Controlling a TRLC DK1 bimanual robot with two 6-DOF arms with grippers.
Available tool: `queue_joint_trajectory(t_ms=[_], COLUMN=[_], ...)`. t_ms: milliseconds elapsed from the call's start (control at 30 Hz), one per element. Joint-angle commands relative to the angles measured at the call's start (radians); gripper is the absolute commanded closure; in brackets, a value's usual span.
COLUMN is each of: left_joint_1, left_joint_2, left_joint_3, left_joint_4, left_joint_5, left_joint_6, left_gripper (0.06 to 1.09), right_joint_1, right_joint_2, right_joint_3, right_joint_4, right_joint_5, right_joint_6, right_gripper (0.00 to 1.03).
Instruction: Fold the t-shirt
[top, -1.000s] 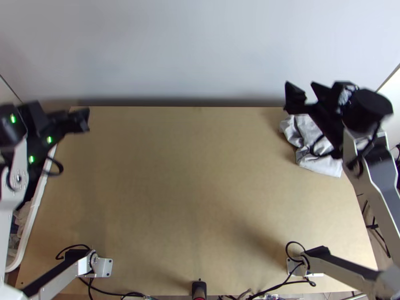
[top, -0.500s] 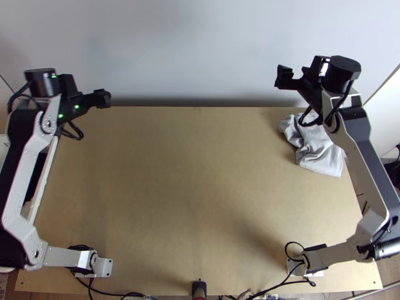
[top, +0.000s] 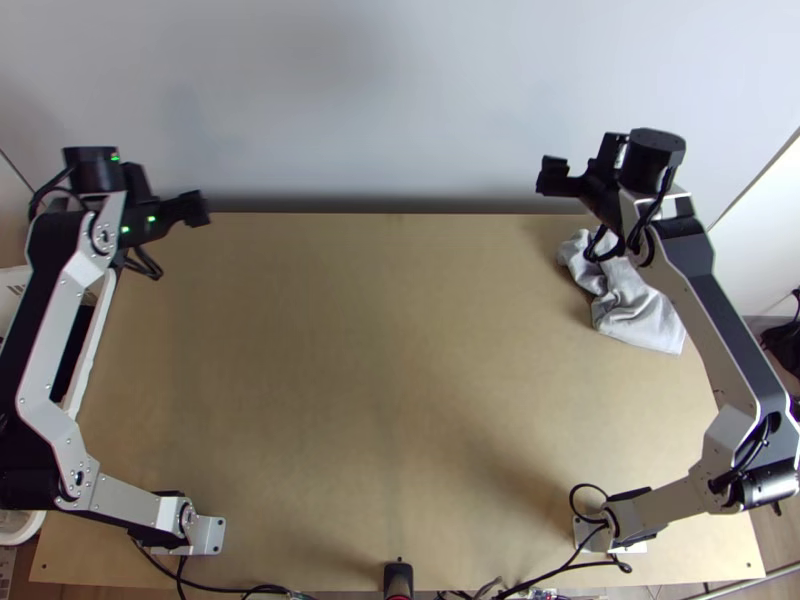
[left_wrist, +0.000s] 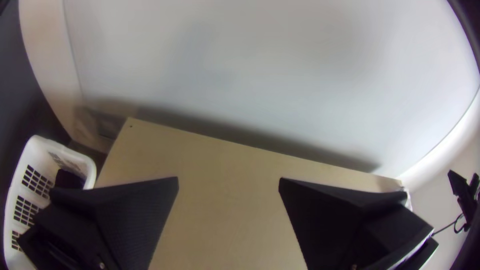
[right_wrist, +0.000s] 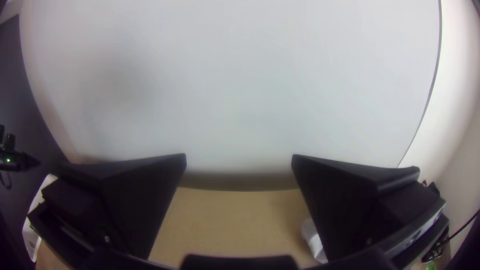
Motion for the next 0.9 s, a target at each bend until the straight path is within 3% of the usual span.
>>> queue_joint_trajectory(t_ms=[0,267,567,867], left_joint_1=[0.170,0.437,0.681,0.814], left_joint_2=[-0.022,0.026,0.125,0.260], left_joint_3=[-0.133,-0.249,-0.340,-0.340], left_joint_4=[0.133,0.169,0.261,0.325], left_joint_5=[-0.025,-0.025,-0.025,-0.025], left_joint_6=[-0.011,0.038,0.202,0.288], left_gripper=[0.11,0.11,0.11,0.11], right_joint_1=[0.048,0.140,0.195,0.255], right_joint_2=[-0.040,-0.101,-0.121,-0.146], right_joint_3=[-0.140,-0.309,-0.335,-0.299], right_joint_4=[0.040,0.085,0.086,0.054], right_joint_5=[0.034,0.058,0.069,0.086], right_joint_6=[-0.045,-0.083,-0.077,-0.077], right_gripper=[0.05,0.05,0.05,0.05])
